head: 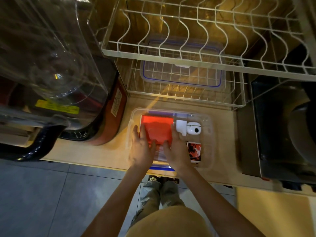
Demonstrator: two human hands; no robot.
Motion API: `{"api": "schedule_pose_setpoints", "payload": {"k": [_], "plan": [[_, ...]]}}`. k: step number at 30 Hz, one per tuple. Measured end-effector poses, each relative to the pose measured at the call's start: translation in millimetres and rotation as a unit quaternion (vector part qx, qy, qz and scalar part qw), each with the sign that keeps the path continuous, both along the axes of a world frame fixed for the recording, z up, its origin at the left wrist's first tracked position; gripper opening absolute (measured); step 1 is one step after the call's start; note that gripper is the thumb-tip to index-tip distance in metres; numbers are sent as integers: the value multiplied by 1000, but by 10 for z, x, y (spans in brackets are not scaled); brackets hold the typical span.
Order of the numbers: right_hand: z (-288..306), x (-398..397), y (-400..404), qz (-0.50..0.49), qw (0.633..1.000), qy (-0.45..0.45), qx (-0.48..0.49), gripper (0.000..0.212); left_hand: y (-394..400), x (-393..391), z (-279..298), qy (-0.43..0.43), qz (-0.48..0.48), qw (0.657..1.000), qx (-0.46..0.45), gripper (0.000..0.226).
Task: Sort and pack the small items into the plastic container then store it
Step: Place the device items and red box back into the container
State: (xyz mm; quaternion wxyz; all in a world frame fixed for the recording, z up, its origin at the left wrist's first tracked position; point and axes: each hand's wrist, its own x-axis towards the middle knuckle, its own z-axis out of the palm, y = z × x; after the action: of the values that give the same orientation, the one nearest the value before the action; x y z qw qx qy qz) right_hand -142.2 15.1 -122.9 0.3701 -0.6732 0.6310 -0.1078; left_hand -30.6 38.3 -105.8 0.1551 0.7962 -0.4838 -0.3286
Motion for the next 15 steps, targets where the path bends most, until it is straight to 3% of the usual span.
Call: {"api": "schedule_pose_setpoints", "payload": {"k": [6, 11, 15], "plan": [[36, -25, 34, -7, 1000, -20, -1, 48, 62, -18, -46, -48, 32, 993, -99, 29], [52, -43, 25, -4, 1000, -19, -1, 47, 88, -22, -80, -88, -5, 989, -118, 38], [114, -107, -17, -58, 989, -107, 82, 41, 96, -11, -80, -86, -8, 990, -112, 39]]}}
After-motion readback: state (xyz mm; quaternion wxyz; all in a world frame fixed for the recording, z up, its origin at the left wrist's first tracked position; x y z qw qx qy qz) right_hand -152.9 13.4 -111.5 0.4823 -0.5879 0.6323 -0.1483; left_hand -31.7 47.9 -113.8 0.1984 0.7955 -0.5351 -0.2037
